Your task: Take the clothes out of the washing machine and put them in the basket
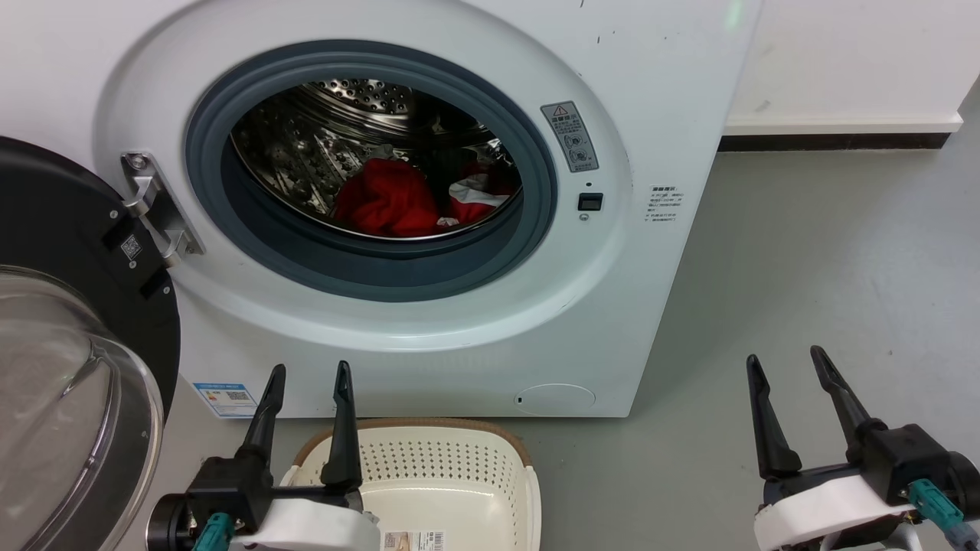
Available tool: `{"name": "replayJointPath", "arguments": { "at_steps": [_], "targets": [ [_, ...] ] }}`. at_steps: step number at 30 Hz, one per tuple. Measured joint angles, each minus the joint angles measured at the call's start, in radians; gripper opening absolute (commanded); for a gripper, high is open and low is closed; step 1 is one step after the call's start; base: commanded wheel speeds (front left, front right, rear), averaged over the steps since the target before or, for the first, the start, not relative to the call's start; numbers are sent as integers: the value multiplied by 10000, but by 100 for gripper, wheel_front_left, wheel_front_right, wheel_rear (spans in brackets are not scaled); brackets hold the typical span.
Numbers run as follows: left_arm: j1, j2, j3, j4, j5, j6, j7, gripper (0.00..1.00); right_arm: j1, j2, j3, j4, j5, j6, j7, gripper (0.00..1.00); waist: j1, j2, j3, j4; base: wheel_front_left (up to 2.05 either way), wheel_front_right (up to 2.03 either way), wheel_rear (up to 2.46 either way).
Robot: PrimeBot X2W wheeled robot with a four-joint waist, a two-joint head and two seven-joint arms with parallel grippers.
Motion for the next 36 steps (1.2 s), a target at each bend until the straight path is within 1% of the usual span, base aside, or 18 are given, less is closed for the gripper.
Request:
{"name": "replayJointPath", "arguments": {
  "at_steps": [2, 4, 10, 15, 20, 22, 23, 25, 28, 32, 34, 36],
  "targets": [
    [15, 125, -121, 71, 382, 105, -71, 100, 1, 0, 33, 35, -247, 2, -36, 100, 0, 0, -2, -15, 0, 0, 0],
    [27, 119, -188, 121, 510, 293, -84, 100, 1, -2, 46, 38, -451, 2, -79, 100, 0, 0, -6, -24, 0, 0, 0],
    [56, 226, -449, 192, 1055, 564, -213, 100, 1, -2, 194, -13, -1028, 2, -199, 100, 0, 0, -8, -42, 0, 0, 0],
    [156, 362, -662, 437, 1434, 882, -305, 100, 2, -4, 268, -92, -1400, 2, -297, 100, 0, 0, -9, -49, 0, 0, 0],
    [156, 382, -757, 424, 1553, 932, -393, 100, 28, -4, 295, -157, -1634, 2, -384, 100, 0, 0, -6, -48, 0, 0, 0],
    [179, 276, -623, 376, 1354, 821, -428, 100, 30, -4, 326, -207, -1785, 2, -420, 100, 0, 0, -3, -47, 0, 0, 0],
    [202, 196, -510, 362, 1137, 675, -437, 100, 30, -4, 339, -234, -1812, 2, -433, 100, 0, 0, 2, -47, 0, 0, 0],
    [288, 84, -222, 343, 1032, 447, -491, 100, 30, -6, 328, -255, -1818, 2, -477, 100, 0, 0, 4, -49, 0, 0, 0],
    [367, -50, 161, 326, 1051, 173, -523, 100, 47, -8, 173, -136, -1400, 2, -522, 100, 0, 0, 3, -52, 0, 0, 0],
    [396, -153, 508, 408, 1034, -100, -550, 100, 62, -13, -150, 408, -286, 2, -546, 100, 0, 0, -15, -49, 0, 0, 0],
    [411, -165, 579, 535, 1118, -207, -552, 100, 56, -19, -151, 546, -293, 2, -546, 100, 0, 0, -24, -50, 0, 0, 0],
    [443, -169, 462, 736, 1421, -364, -552, 100, 53, -15, -130, 686, -253, 2, -546, 100, 0, 0, -32, -58, 0, 0, 0]
  ]
}}
